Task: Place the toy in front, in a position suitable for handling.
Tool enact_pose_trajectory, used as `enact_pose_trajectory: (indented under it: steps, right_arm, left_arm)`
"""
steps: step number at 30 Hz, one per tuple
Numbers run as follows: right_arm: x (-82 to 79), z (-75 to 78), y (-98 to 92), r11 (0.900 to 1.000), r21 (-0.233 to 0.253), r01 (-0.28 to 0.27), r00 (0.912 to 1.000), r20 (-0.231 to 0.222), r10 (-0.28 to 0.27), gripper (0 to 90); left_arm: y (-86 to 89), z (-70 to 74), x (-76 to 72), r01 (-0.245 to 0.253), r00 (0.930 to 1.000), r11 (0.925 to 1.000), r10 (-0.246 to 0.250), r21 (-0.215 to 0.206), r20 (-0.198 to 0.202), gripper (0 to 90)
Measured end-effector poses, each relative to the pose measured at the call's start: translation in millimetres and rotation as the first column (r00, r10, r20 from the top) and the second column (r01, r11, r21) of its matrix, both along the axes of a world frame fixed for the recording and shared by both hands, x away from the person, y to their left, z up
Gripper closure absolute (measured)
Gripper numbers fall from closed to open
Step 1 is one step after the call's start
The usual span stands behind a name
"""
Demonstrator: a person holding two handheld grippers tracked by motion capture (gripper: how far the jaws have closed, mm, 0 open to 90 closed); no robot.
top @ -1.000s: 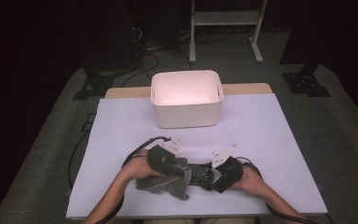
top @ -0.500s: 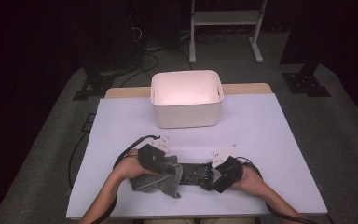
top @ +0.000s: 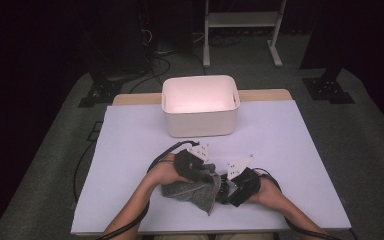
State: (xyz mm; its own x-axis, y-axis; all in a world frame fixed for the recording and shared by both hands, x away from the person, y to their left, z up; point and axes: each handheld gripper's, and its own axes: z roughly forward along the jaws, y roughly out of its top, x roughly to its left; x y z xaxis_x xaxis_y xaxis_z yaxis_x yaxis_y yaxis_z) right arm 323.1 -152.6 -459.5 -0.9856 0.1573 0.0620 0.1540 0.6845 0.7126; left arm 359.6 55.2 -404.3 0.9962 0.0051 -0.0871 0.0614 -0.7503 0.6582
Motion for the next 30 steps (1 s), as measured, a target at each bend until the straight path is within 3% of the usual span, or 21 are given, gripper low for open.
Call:
enact_pose_trajectory:
  steps: [9,13,21,30]
  right_arm:
    - [-1.2,0.0,0.3,1.0,0.002,0.005,1.0,-0.003,-0.005,23.0]
    - [-1.0,-0.1,0.3,1.0,-0.001,0.003,1.0,0.005,-0.003,23.0]
    - [-0.8,-0.2,0.1,1.0,0.0,0.003,1.0,0.002,-0.003,23.0]
    - [-1.3,-0.2,0.2,1.0,0.0,0.005,1.0,0.004,-0.005,23.0]
  left_arm:
    - [23.6,-5.1,0.1,0.013,0.9992,0.9994,-0.012,-0.031,0.037,77.1]
    - [43.4,-8.5,0.7,-0.015,0.9993,0.9993,0.016,-0.035,0.034,77.0]
    - [88.7,-17.7,2.7,-0.108,0.9941,0.991,0.108,-0.079,0.0,77.0]
    - [107.5,-26.0,8.7,-0.153,0.988,0.9814,0.149,-0.116,-0.038,76.9]
